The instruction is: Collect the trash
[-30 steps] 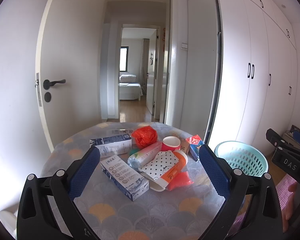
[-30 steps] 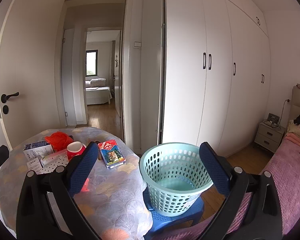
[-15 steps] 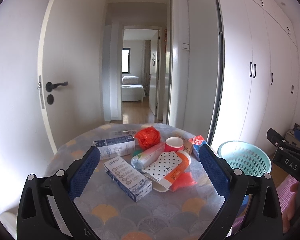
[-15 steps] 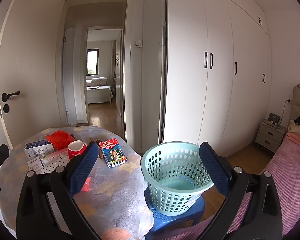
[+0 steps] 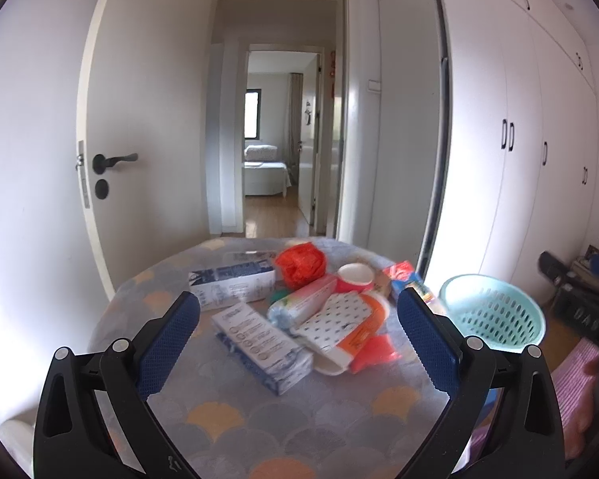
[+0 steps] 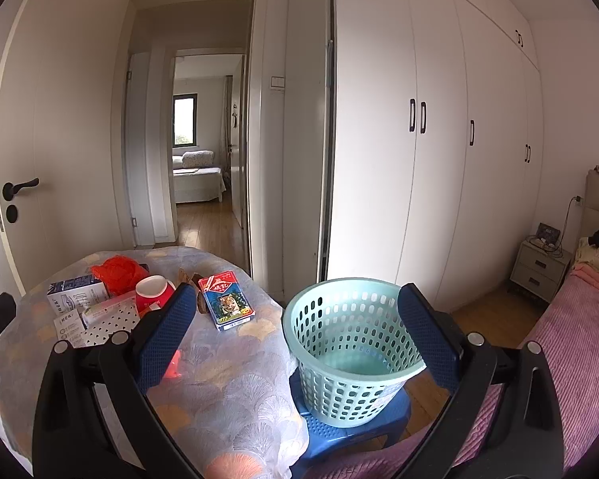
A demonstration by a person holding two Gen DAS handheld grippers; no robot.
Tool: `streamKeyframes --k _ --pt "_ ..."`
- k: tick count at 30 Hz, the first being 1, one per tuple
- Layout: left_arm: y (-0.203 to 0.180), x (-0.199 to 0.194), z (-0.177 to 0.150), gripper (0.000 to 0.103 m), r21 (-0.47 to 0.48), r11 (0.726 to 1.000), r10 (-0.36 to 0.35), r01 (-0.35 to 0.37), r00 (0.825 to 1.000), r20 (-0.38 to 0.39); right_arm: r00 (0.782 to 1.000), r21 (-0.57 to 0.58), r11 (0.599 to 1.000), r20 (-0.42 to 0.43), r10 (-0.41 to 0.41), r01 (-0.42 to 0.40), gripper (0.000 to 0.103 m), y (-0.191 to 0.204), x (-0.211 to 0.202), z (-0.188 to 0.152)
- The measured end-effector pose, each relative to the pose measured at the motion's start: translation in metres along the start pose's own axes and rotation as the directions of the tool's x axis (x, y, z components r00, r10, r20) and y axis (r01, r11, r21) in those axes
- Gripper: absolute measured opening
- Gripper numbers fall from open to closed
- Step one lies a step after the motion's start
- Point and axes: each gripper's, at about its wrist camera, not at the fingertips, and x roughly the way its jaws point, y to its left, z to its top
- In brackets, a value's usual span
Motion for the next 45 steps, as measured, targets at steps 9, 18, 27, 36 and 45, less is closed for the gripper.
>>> streamKeyframes --k 9,18,27,36,45 --pt "0.054 0.042 -0.023 0.096 -0.108 0.994 0.005 -0.024 0.984 -0.179 0.994 -0.029 0.997 -0.091 0.063 -0.066 0.063 0.018 0.022 -0.01" --pt "0.04 0.095 -0.055 0.095 -0.06 0.998 -0.05 0.032 0.943 -0.329 0.984 -0.035 0.995 -0.155 0.091 -0.097 0.063 0.035 0.041 -0.018" --pt "0.041 0.132 -0.07 0.065 -0.011 0.999 -0.035 0.034 0.904 -0.426 0.97 -0.051 0.988 -0.204 0.136 -0.149 0.063 0.058 0.061 -0.019" --pt "0.102 0.123 -0.082 0.051 -0.11 0.993 -0.022 -0.032 0.889 -0.457 0.95 -0.091 0.97 -0.242 0.199 -0.227 0.063 0.098 0.077 -0.024" --pt "0.126 0.102 -0.057 0.082 -0.188 0.979 -0.153 0.084 0.906 -0.395 0.931 -0.065 0.963 -0.281 0.233 -0.261 0.073 0.11 0.109 -0.018"
